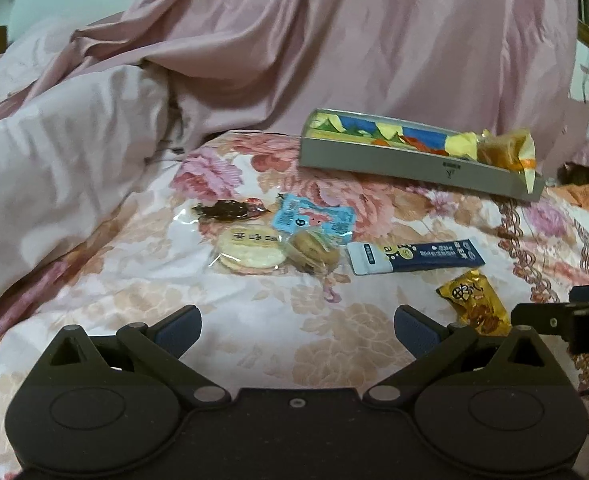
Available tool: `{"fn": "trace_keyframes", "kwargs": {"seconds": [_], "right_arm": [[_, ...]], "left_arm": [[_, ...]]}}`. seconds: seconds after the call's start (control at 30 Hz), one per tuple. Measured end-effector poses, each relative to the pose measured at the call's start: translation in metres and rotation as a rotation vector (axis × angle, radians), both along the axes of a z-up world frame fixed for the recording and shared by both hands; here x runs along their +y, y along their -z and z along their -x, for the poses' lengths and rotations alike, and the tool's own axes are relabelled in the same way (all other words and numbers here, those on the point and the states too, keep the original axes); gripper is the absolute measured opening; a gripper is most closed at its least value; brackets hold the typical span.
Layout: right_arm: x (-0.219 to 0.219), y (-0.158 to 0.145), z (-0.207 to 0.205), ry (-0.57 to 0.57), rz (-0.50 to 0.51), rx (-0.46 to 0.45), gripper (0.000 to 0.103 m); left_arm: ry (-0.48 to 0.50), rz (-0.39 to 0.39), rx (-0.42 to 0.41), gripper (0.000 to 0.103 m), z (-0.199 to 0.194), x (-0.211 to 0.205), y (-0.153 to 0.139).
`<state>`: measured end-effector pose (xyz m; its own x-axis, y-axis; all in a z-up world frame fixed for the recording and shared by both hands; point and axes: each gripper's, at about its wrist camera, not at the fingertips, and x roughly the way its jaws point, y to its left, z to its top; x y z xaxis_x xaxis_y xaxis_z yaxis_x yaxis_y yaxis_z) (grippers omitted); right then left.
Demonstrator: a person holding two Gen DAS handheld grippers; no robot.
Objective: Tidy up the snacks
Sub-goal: 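Move both open tools back over the remaining snacks on the bedspread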
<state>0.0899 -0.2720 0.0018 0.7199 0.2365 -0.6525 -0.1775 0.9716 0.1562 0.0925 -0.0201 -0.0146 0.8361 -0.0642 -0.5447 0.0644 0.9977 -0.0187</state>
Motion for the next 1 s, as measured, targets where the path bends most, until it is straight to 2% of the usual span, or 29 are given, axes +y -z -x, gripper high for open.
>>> {"fn": "trace_keyframes", "kwargs": {"seconds": [0.17,0.37,0.5,0.7,1.0], "right_arm": [[-0.001,0.006,-0.018,-0.032,-0.007,0.031,0.103],[-0.006,0.017,-0.043,-0.001,0.025,0.065,0.103],[-0.002,0.023,-0.056,-0.023,0.085,0.051,0.103],[0.003,0.025,-0.067,-0.107,0.157,0.016,0.103],[-0.014,0.037,-0.092,-0.031,0.062,0.146,0.103]], "left_arm": [[0.052,-0.038,0.010,0.102,-0.015,-0.004,0.003],[0.185,-0.084,-0.026,0.102,-0.044,-0.005,-0.013],[0.236,-0.084,-0.014,0.102,-0.074,-0.011,-0.021],[0.297,-0.049,0.053,0.102,-0.113,-0.025,-0.021],[0.424,-0.130,0.130,0.102,-0.153,-0.057,-0.001]]}}
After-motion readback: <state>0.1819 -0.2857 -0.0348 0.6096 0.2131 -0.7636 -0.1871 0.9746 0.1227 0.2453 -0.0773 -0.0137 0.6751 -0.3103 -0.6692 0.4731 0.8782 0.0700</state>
